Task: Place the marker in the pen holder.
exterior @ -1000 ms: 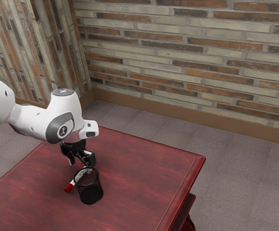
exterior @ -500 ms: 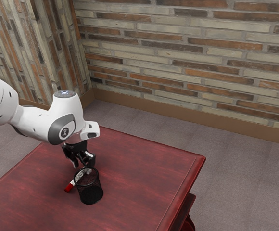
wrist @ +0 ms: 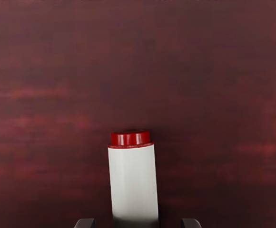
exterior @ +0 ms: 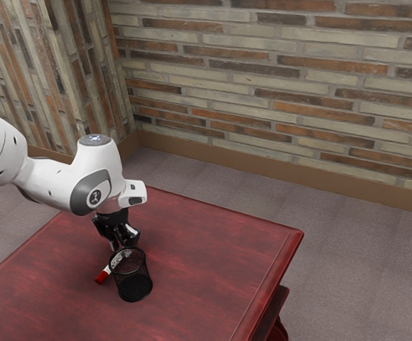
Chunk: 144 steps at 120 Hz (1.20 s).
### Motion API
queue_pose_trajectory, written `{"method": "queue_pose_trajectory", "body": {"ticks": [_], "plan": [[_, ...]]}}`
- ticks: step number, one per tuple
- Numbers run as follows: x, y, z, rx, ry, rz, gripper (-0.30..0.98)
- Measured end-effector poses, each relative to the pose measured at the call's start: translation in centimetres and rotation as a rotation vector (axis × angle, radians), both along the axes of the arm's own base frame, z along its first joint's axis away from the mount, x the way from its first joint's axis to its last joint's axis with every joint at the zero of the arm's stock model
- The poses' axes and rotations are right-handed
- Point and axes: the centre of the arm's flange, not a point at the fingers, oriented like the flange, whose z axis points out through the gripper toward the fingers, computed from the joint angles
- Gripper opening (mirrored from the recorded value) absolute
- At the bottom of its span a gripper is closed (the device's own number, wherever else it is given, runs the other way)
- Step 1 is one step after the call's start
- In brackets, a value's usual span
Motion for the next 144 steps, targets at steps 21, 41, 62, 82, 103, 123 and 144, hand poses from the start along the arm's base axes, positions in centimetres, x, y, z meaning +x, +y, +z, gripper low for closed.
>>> {"method": "queue_pose_trajectory", "body": {"ticks": [21,41,62,82,103,123,144], "plan": [[0.0,-0.1,-0.1,0.0,-0.001,-0.004,0.14],[-0.2,-0.1,-0.7,-0.001,0.005,-0.004,0.13],[-0.2,-0.1,-0.9,-0.001,0.005,-0.005,0.1],[-0.2,-0.1,-0.8,-0.001,0.0,-0.007,0.06],[-0.1,-0.1,-0.5,-0.001,-0.007,-0.007,0.03],[0.0,-0.1,0.7,-0.002,-0.03,-0.007,0.02],[-0.3,-0.1,4.5,-0.006,-0.093,-0.017,0.0]]}}
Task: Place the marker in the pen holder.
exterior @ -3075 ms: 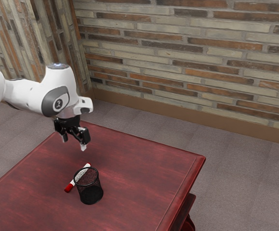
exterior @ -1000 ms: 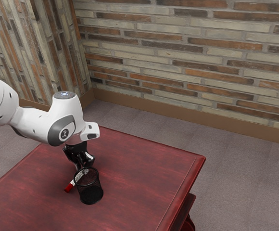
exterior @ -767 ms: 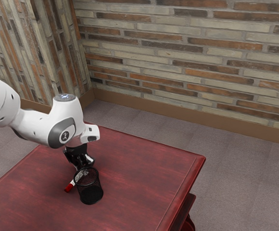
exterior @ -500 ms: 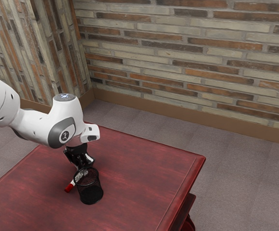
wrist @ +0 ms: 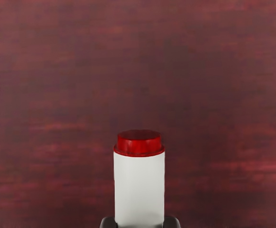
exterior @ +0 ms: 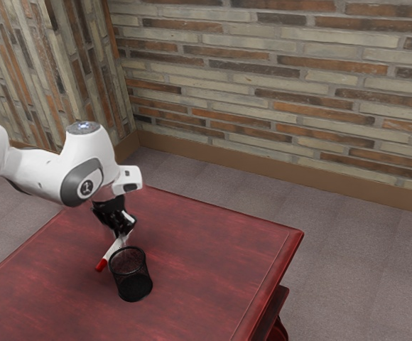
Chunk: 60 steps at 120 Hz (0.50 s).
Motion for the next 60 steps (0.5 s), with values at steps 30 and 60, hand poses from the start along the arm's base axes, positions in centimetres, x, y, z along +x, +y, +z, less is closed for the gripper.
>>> {"method": "queue_pose_trajectory", "body": {"ticks": [30,60], "plan": [[-0.7,-0.5,9.6,-0.009,-0.176,-0.03,0.0],[-6.2,-4.4,16.4,-0.015,-0.277,-0.123,0.0]]}}
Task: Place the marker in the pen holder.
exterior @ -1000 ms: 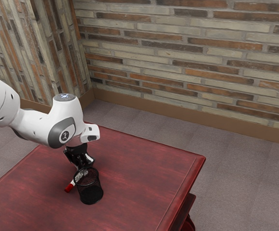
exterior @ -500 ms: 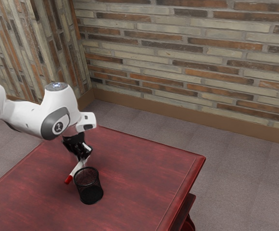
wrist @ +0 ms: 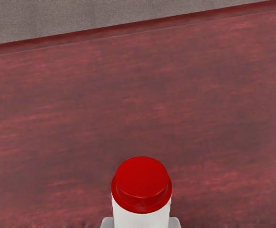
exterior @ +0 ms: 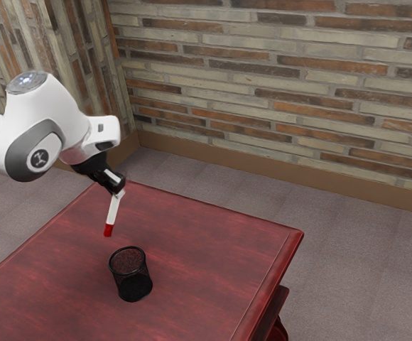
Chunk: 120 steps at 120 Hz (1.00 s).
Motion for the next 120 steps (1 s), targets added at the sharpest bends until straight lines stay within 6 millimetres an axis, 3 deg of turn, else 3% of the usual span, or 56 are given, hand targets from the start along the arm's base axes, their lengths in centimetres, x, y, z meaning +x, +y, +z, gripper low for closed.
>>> {"method": "queue_pose_trajectory", "body": {"ticks": [37,58,108,120], "plan": [[-2.1,-2.9,-0.6,0.029,0.024,-0.067,-0.01],[-2.1,-4.4,-1.0,0.043,0.03,-0.1,-0.01],[-0.9,-6.8,-4.5,0.055,0.059,-0.148,0.0],[-0.8,-6.9,-4.8,0.05,0.059,-0.149,0.18]]}}
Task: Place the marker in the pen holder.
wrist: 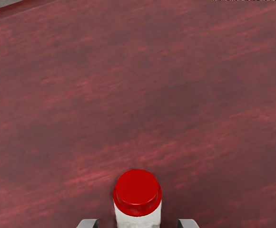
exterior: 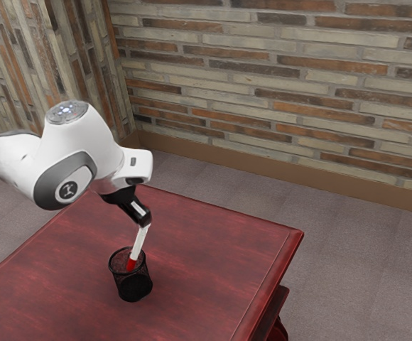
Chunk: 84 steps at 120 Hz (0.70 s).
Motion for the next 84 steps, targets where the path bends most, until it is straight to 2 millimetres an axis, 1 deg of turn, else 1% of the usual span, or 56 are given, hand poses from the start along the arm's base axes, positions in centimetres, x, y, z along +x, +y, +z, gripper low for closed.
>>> {"method": "queue_pose_trajectory", "body": {"ticks": [8,17,32,36,39,48,52,56,59,62,67,73,78,84], "plan": [[0.0,0.0,0.1,-0.002,-0.004,-0.001,0.32],[0.0,0.0,0.1,-0.004,-0.006,-0.002,0.43],[0.2,0.3,-0.4,-0.005,0.006,0.0,0.54],[0.2,0.3,-0.4,-0.005,0.007,0.0,0.56],[0.5,0.3,0.0,-0.006,0.005,0.002,0.58],[2.0,2.2,2.6,-0.015,0.016,0.045,0.61],[3.2,3.1,3.8,-0.02,0.035,0.071,0.62],[5.4,3.5,5.9,-0.024,0.048,0.09,0.63],[7.0,3.8,7.9,-0.027,0.05,0.103,0.64],[8.2,4.3,10.0,-0.032,0.049,0.121,0.64],[9.9,5.9,12.5,-0.043,0.061,0.165,0.65],[12.0,7.9,14.2,-0.047,0.095,0.215,0.66],[13.1,9.3,15.7,-0.049,0.115,0.251,0.66],[13.9,11.1,17.6,-0.049,0.135,0.292,0.67]]}}
